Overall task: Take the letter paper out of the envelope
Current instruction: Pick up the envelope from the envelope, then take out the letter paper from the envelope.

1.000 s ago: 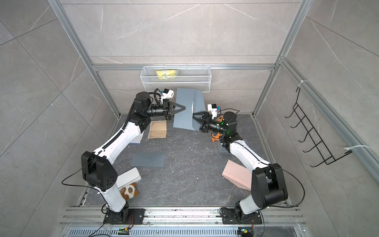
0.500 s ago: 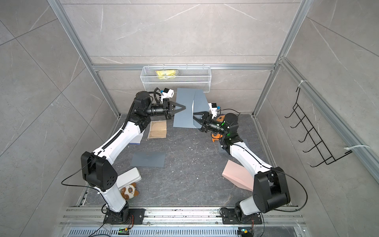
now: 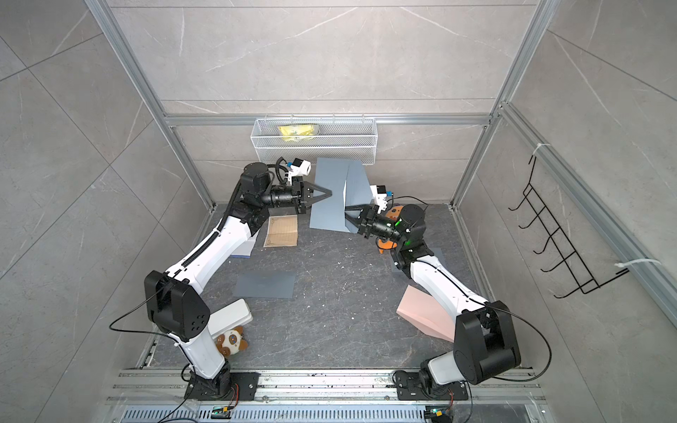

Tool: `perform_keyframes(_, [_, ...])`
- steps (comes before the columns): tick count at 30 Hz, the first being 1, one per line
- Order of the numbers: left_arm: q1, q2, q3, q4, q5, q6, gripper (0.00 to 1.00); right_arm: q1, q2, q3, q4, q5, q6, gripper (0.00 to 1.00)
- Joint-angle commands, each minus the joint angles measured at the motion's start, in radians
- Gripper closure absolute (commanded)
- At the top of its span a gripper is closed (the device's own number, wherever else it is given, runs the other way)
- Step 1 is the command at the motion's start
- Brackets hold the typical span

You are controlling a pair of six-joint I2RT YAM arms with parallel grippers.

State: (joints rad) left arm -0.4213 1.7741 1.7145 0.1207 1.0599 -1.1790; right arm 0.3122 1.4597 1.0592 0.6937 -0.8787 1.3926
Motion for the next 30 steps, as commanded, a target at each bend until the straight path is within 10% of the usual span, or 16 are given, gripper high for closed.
perform_keyframes(1, [-0.001,0.005,0.028,-0.018,-0.012,0.050,1.00,0.008,-0.029,0.016,-0.035,0.001,-0.020,1.00])
perform_keyframes(8, [0.005,-0.031,0.092,-0.415,-0.203,0.287,0.32,0.005,-0.158,0.079,-0.631,0.239,-0.452,1.00])
perform_keyframes(14, [0.000,-0.119,0.112,-0.677,-0.564,0.358,0.36,0.028,-0.229,0.166,-0.972,0.677,-0.865,1.00])
perform_keyframes(30, [-0.179,-0.038,0.340,-0.599,-0.655,0.293,0.59,0.247,-0.128,0.303,-1.091,1.114,-1.139,1.00])
